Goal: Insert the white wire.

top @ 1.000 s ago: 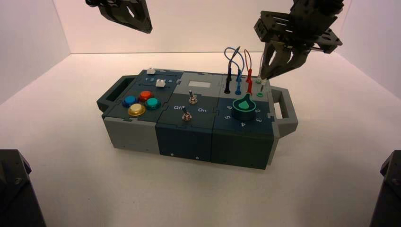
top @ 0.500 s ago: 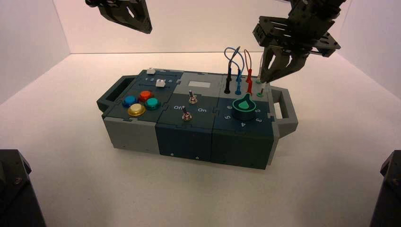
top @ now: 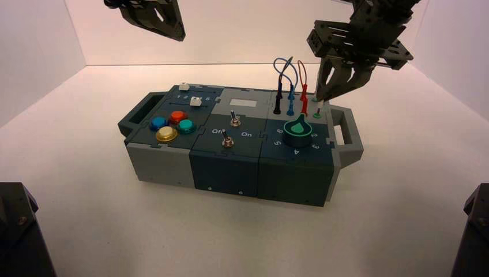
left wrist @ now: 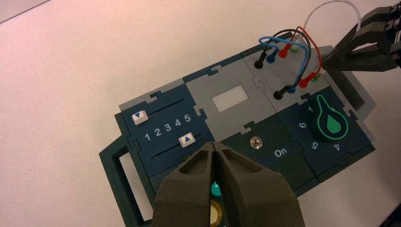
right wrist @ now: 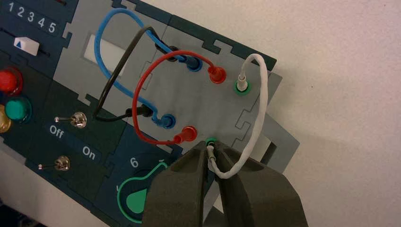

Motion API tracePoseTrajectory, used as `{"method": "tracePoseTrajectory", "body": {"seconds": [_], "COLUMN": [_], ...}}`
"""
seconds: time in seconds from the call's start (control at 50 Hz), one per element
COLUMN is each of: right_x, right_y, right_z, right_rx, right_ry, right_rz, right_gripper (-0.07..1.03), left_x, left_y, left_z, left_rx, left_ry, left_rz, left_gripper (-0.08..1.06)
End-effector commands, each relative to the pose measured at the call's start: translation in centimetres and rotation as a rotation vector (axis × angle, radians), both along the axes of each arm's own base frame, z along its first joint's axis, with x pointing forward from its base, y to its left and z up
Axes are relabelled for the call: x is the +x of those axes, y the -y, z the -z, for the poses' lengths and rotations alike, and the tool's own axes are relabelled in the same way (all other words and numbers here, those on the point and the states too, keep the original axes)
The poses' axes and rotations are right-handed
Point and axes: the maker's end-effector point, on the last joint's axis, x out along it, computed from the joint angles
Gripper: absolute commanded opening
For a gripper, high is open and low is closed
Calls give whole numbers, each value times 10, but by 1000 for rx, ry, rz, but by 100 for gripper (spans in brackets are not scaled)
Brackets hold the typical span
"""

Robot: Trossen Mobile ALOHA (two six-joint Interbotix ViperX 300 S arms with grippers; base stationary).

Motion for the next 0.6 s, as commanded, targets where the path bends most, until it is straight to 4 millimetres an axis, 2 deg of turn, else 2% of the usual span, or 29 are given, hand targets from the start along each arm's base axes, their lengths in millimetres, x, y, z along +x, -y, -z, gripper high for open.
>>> {"method": "tracePoseTrajectory", "body": {"seconds": [0.02, 0.6], "right_x": [10, 2], "right_y": [-5, -1], "right_z": [-8, 0], "right_rx": [13, -8], "right_ry": [31, 5], "right_rz": [-1, -11], "right_gripper": [-2, -2], "left_x": [7, 7], "left_y": [6, 6], "left_z": [-17, -17], "left_rx": [-26, -25], "left_ry": [42, 43], "left_rz": [6, 8], "left_gripper": [-3, -3]}}
